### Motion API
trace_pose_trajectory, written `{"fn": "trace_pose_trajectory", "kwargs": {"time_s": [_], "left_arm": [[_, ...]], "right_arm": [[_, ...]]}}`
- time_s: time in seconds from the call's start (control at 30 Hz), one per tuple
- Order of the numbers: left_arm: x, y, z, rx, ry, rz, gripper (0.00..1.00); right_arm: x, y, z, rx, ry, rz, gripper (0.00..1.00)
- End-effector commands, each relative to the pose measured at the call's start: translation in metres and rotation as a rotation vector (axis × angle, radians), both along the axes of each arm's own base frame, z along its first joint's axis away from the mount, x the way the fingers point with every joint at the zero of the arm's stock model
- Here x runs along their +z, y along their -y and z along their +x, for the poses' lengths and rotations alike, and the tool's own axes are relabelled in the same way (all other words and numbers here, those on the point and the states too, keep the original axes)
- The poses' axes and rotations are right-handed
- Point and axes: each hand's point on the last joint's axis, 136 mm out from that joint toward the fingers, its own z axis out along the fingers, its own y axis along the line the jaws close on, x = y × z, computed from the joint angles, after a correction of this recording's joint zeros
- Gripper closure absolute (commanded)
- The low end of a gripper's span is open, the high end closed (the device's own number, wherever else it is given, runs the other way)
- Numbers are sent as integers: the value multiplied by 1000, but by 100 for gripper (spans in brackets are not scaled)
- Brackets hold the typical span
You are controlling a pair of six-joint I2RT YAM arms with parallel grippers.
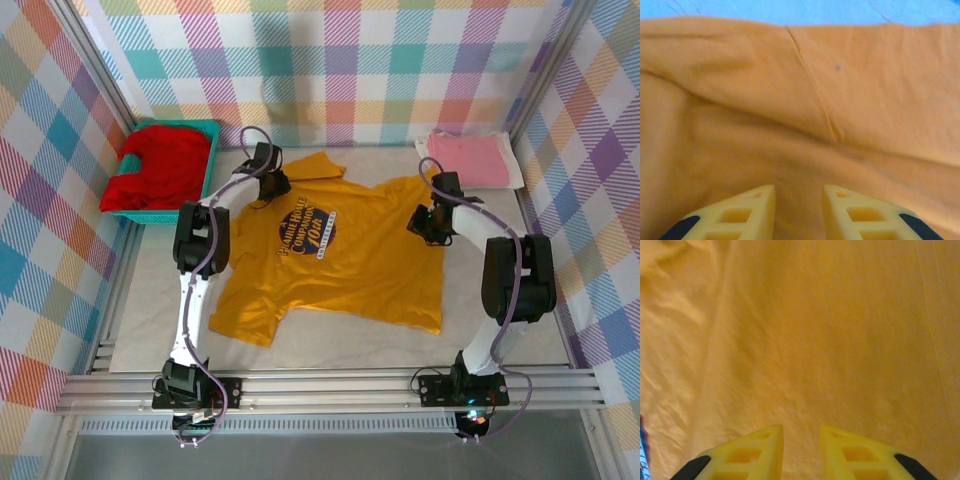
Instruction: Fold and stack the t-shirts
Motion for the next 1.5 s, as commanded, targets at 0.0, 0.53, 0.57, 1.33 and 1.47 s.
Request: {"fn": "trace_pose_trajectory", "kwargs": {"time_s": [0.0,0.53,0.57,1.33,1.47], "left_arm": [[-35,-24,-10,95,-111,-28,71],[-31,-101,-17,256,-108,-45,75],[-25,-101,-12,251,-99,-39,73],[54,-144,-384,426,-243,61,36],[22,-148,-419,580,-302,-108,39]], "right_arm": [[-9,2,21,11,-11,-57,75],[-66,-32,131,62,-123,-58,75],[-64,-36,142,68,-109,-38,75],[49,-51,-95,265,239,62,49],[21,-37,-121,253,188,6,47]]}}
